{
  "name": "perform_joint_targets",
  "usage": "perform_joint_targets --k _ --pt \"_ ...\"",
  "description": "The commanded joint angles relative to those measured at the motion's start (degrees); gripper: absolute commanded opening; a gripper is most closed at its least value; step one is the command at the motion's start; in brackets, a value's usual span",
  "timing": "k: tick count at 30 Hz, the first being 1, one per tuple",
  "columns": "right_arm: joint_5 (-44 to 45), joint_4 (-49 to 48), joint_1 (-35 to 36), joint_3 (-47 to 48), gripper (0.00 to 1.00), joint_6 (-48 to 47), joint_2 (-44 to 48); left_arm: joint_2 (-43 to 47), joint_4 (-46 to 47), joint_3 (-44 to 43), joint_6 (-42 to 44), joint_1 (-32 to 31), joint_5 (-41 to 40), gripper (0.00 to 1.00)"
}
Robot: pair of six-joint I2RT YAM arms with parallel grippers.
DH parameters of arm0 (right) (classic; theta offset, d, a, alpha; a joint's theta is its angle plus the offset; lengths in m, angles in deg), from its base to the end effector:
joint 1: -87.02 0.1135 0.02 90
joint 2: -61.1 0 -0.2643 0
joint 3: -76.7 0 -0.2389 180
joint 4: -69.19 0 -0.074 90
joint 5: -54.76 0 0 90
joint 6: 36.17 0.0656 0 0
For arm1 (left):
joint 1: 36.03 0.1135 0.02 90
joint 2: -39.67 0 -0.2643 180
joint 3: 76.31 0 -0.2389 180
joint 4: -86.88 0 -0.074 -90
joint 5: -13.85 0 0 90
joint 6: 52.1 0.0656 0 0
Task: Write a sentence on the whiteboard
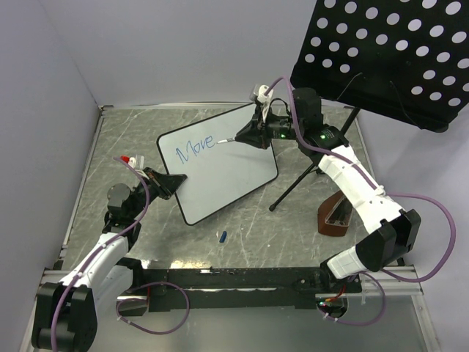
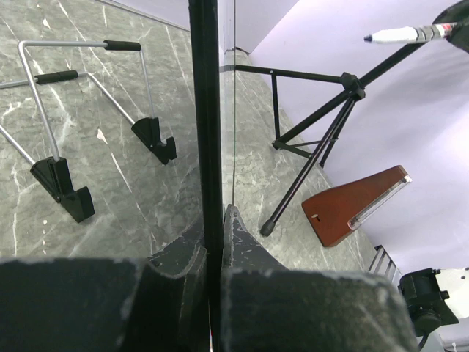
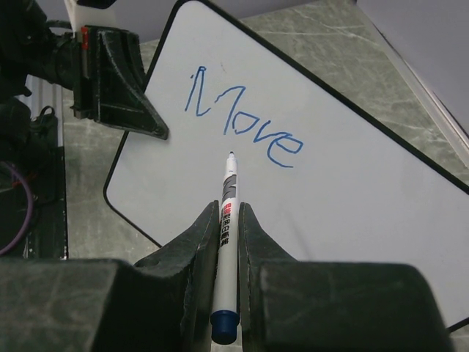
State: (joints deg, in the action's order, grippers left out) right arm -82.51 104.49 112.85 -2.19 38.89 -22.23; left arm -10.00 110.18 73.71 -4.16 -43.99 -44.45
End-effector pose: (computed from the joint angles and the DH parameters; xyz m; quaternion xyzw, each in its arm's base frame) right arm 0.2759 0.1871 0.4133 -0.4795 0.6101 0.3733 0.5085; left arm 0.1967 -0.0623 0.2427 -0.0027 0.6879 -0.4659 0.5565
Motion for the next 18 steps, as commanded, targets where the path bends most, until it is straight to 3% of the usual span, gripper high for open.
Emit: perform_joint_targets --k 1,11,18 --pt "3.3 -4.84 0.01 1.5 0.0 3.42 -0.25 -0.34 0.03 -1.7 4.45 -0.29 2.4 0.01" --pt "17.27 -9.41 0.72 -2.89 0.0 9.04 -0.52 -1.13 -0.23 -1.96 4.71 -0.29 2.66 0.01" --pt "20.29 -12.15 0.72 -4.74 0.0 14.06 -2.62 -1.57 -0.49 -2.14 4.97 -0.21 2.84 0.01"
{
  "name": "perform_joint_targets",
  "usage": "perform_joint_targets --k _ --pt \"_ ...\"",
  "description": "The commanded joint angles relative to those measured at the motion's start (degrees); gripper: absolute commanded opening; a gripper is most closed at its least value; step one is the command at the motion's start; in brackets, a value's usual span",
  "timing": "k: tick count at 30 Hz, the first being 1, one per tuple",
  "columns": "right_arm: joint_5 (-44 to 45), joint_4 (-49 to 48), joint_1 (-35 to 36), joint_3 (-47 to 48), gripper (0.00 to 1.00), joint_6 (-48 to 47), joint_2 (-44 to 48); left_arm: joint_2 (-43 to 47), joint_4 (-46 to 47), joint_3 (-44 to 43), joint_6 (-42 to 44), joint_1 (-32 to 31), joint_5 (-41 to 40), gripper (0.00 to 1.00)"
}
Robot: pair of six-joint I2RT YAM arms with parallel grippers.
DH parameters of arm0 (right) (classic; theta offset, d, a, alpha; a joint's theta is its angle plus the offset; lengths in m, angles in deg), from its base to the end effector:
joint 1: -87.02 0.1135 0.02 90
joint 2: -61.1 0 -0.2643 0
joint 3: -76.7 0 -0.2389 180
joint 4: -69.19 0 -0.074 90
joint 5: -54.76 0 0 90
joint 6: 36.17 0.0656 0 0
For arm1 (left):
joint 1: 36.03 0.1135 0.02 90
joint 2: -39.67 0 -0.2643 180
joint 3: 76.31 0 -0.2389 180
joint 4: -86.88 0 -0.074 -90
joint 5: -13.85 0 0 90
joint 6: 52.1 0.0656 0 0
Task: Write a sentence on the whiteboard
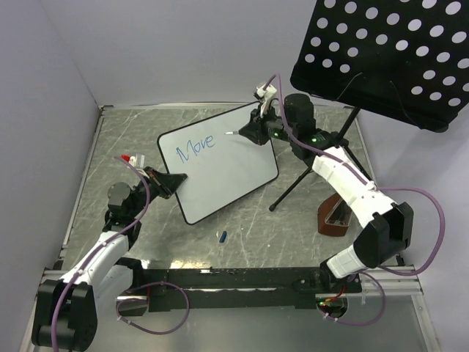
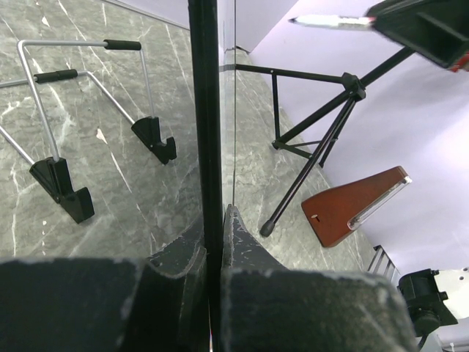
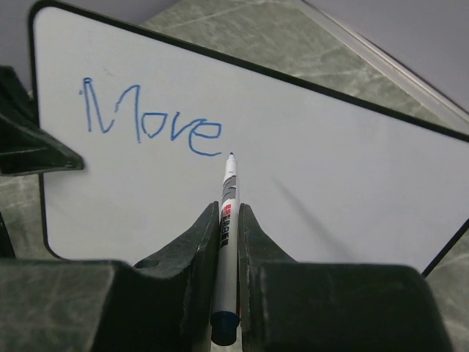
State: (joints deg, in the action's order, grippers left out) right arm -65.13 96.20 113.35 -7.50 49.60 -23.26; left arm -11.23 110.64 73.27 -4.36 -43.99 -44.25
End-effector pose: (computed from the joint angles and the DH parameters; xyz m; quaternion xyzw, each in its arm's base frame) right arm 0.3030 0.1864 0.3888 -0.3532 0.7011 0.3136 0.5342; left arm 0.1998 -0.0629 0.2424 -0.0038 0.6897 -0.4675 0.5529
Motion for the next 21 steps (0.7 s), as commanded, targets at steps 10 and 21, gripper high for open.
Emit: perform_joint_targets --k 10,21 --pt "-8.42 3.26 -2.25 5.32 0.0 -3.94 0.51 -0.08 -0.69 -1.53 5.52 -0.29 3.25 0.01" --pt "-15.09 7.82 -2.86 7.07 0.0 -10.87 0.6 0.27 -0.69 -1.52 5.61 -0.21 3.43 0.01"
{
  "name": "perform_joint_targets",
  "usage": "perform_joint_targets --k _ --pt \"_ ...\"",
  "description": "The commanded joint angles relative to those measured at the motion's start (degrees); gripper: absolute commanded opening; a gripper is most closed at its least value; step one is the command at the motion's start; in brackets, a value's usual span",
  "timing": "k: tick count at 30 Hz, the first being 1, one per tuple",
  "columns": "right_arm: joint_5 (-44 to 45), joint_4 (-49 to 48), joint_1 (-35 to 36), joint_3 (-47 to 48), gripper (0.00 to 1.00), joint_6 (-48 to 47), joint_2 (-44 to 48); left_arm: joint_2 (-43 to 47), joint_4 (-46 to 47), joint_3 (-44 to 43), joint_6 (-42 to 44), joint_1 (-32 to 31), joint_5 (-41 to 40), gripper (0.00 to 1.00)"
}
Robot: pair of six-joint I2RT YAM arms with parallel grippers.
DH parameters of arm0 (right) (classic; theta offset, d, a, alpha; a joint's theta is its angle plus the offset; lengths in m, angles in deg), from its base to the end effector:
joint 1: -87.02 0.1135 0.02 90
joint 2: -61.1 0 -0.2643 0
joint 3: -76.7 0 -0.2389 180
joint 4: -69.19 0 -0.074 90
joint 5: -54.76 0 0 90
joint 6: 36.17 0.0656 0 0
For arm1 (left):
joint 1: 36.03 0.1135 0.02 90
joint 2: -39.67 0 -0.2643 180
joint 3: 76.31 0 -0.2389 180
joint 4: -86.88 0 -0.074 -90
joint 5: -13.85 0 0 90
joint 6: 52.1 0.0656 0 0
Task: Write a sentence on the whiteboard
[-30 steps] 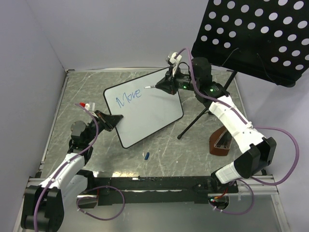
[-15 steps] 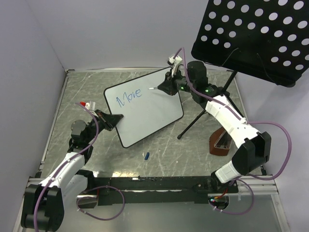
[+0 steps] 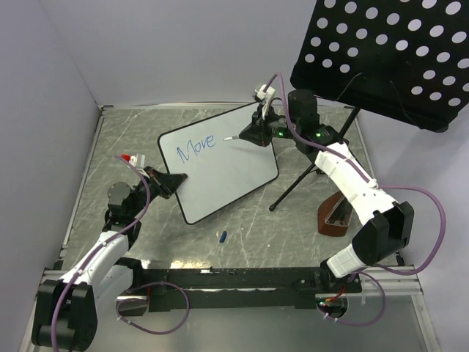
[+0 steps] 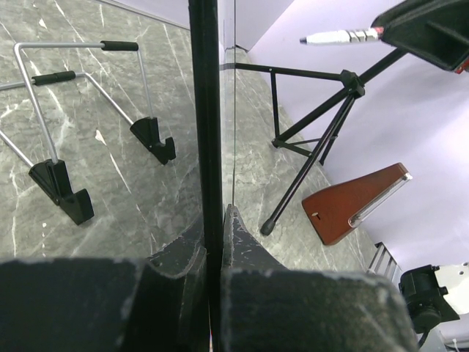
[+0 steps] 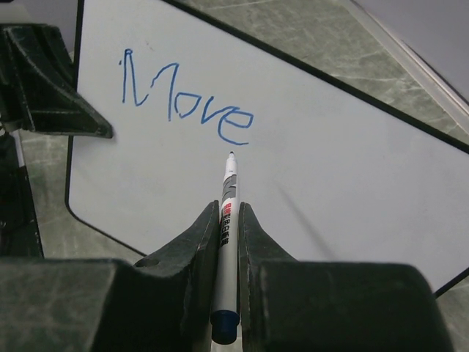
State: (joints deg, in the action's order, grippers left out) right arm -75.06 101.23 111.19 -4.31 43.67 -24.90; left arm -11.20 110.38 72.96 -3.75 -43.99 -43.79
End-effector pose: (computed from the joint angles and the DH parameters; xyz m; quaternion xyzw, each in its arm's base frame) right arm 0.3039 0.1824 0.3903 -0.4148 0.6733 0.3418 0.5078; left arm 0.1998 -0.0634 0.2438 0.0031 0.6894 -0.4667 0.5540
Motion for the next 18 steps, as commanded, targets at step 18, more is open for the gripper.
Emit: perform_joint_targets --k 18 --pt "-8.18 1.14 -1.13 2.04 0.0 -5.32 1.97 0.25 -0.07 -1.22 4.91 -0.21 2.97 0.01"
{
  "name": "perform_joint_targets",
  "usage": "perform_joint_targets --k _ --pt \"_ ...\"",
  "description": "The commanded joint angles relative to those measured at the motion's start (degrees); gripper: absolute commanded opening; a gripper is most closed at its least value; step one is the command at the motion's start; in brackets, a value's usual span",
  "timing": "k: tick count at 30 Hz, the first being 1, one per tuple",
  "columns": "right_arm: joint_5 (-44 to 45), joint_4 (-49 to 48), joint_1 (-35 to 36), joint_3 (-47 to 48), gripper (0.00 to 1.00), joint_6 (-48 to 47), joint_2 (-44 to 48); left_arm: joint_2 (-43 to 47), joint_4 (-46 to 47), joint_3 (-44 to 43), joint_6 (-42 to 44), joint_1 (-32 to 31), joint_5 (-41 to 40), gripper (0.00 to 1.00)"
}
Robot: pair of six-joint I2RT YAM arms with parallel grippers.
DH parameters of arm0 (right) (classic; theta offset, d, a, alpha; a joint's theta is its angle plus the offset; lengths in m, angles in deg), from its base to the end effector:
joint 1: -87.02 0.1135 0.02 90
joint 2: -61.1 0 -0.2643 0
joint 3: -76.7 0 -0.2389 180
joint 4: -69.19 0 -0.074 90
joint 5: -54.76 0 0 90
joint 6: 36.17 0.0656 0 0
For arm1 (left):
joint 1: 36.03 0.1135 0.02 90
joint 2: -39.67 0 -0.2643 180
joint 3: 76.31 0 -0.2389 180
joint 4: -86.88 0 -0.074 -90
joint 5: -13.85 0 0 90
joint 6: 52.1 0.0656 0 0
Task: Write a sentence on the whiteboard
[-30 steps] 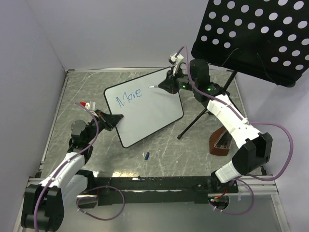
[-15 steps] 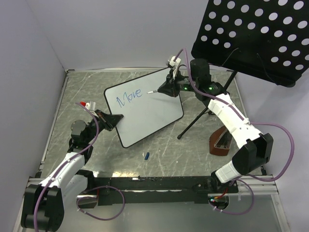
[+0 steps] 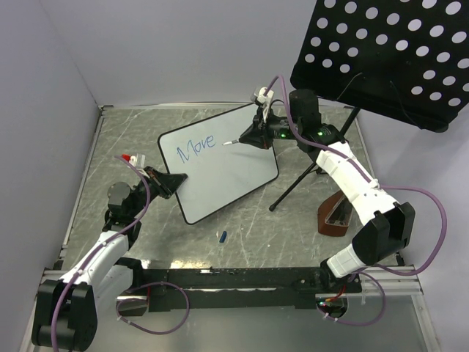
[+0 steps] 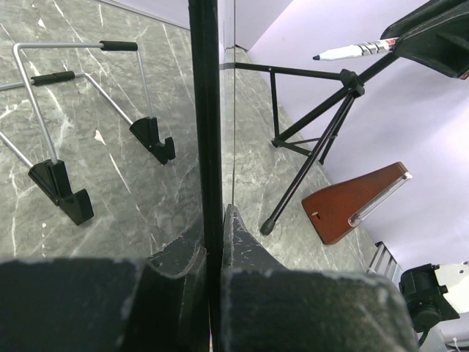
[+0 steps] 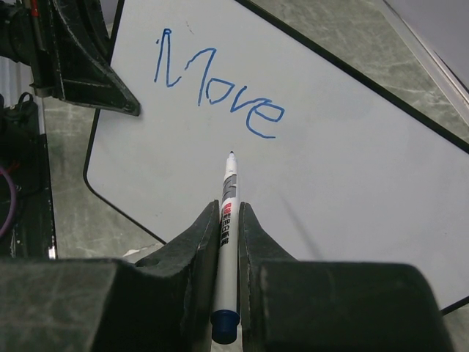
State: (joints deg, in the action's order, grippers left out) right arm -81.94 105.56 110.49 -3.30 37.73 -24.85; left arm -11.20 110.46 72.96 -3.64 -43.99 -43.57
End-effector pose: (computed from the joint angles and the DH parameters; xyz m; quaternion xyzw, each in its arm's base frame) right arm 0.2958 0.1805 0.3899 -0.4658 0.6428 0.3614 0.4891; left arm 0.1997 -0.0636 0.2440 0.0054 0.6890 -0.4672 0.5541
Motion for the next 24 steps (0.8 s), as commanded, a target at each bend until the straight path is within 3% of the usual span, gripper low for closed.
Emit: perform_joint_targets --k 1,9,18,24 --pt "-0.86 -3.63 -0.35 1.03 0.0 0.98 1.32 0.25 -0.16 -1.22 4.8 -0.29 2.75 0.01" --pt "6.7 -10.75 2.11 0.95 0.0 5.64 -1.41 -1.16 -0.51 -1.74 5.06 -0.29 3.02 0.01" --pt "13.73 -11.28 5.28 3.23 0.0 6.6 -4.49 -2.48 -0.25 -1.66 4.98 -0.21 2.67 0.01" --pt "19.71 -13.65 4.93 -0.54 0.0 7.22 -3.08 -3.79 0.63 -1.74 4.8 -0.29 3.19 0.01"
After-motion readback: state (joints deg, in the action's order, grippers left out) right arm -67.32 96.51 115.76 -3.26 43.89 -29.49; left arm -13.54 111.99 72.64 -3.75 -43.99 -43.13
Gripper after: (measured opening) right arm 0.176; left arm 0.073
